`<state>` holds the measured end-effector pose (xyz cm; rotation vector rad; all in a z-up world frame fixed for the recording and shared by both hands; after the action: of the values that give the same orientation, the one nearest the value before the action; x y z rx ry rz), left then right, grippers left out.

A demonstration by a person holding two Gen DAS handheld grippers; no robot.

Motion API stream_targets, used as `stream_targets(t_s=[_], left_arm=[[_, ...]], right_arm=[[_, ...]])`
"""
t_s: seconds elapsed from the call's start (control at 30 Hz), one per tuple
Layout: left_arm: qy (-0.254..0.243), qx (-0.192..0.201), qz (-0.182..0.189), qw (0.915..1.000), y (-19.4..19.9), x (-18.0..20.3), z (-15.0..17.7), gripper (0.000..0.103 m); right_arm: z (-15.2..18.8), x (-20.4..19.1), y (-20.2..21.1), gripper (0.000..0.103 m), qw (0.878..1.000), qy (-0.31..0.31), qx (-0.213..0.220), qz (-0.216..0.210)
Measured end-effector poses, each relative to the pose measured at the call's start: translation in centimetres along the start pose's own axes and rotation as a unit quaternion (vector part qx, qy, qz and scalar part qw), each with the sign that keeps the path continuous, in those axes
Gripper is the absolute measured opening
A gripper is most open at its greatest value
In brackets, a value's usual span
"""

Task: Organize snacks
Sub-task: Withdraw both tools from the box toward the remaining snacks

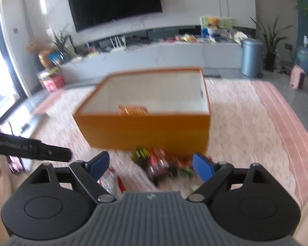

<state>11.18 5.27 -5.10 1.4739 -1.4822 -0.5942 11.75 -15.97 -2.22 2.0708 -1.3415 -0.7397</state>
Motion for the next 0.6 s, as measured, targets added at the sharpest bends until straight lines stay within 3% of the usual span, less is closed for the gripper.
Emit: stream_targets(t_s=[0.1, 0.27, 0.6], left_arm=[[0.017, -0.018, -0.011, 0.9996, -1.7, -0.5, 1.9, 0.081], [0.016, -0.045, -0.021, 0.9986, -3.9, -0.6, 4.4, 0.082], [0.016, -0.063, -0.030, 0.9974, -6.0, -0.7, 5.2, 0.083]], right_arm=[[2.3, 0.1, -1.4, 0.078, 1.000, 0.007, -0.028, 0.004], [5.5, -0.3, -3.9, 0.078, 0.997, 0.017, -0.073, -0.004], [7.5, -1.3, -7.3, 0.078, 0.991, 0.069, -0.113, 0.005]])
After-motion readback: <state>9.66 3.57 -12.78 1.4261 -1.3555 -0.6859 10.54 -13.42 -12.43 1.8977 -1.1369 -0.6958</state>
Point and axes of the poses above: each gripper's, at about its wrist camera, not at the fingertips, and y roughly against the way its jaws point, x to its right, z to its underside, the point moved 2 cm from there along -y, roughly the way its jaws point, and after that the axes turned 4 degrees about -x, right-handed, at the moved point
